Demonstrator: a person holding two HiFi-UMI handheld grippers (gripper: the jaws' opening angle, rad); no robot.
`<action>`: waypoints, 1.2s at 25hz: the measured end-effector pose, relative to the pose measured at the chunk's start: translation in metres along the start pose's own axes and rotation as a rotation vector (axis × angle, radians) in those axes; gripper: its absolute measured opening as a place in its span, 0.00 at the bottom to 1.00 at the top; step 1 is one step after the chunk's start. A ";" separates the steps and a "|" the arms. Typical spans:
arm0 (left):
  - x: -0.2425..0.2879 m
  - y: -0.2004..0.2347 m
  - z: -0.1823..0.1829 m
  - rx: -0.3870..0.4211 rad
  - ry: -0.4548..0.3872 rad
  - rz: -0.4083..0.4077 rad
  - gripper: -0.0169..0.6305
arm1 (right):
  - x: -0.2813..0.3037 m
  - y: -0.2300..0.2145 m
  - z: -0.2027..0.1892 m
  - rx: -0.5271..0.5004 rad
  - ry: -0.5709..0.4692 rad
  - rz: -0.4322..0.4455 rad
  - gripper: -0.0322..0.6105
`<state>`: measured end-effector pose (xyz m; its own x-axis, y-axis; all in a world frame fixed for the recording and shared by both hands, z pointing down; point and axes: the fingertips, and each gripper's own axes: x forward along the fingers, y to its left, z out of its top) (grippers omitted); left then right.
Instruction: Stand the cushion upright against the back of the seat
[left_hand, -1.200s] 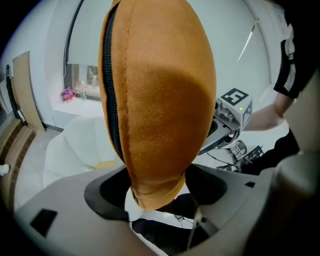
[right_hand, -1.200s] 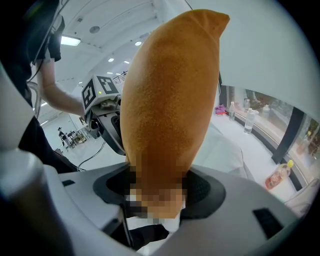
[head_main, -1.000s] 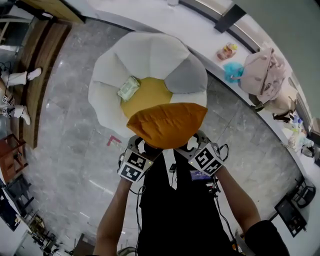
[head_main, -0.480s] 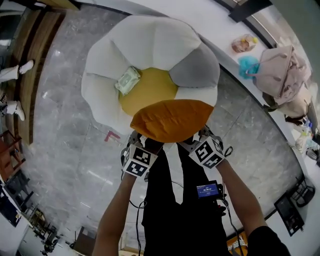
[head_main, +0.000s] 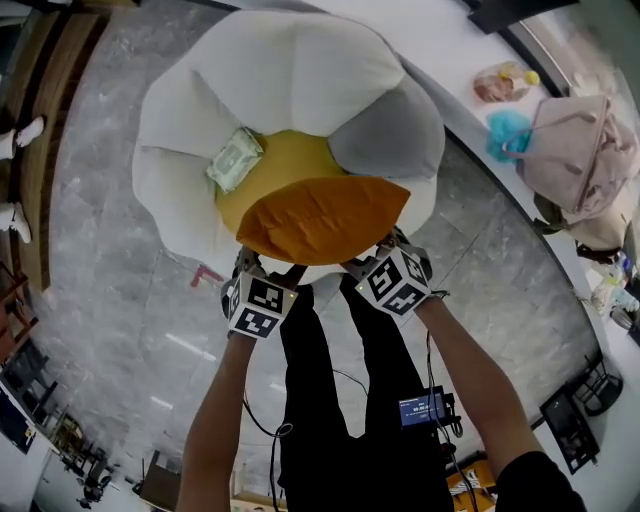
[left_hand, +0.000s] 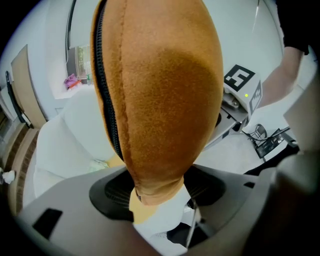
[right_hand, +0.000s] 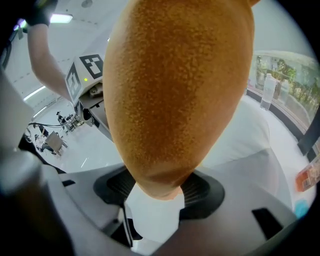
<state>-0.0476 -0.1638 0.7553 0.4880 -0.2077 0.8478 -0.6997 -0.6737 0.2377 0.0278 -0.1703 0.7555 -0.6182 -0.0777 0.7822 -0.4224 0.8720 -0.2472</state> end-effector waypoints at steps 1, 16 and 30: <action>0.009 0.007 0.001 0.017 0.004 0.005 0.52 | 0.008 -0.008 -0.002 0.007 -0.003 -0.005 0.49; 0.123 0.117 0.008 0.178 0.056 0.104 0.52 | 0.122 -0.114 -0.017 0.017 0.003 -0.135 0.49; 0.175 0.157 -0.001 0.221 0.127 0.118 0.53 | 0.174 -0.152 -0.032 0.007 0.059 -0.190 0.49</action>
<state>-0.0724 -0.3055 0.9413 0.3304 -0.2130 0.9195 -0.6102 -0.7914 0.0359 0.0055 -0.3008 0.9469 -0.4870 -0.2117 0.8474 -0.5323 0.8411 -0.0958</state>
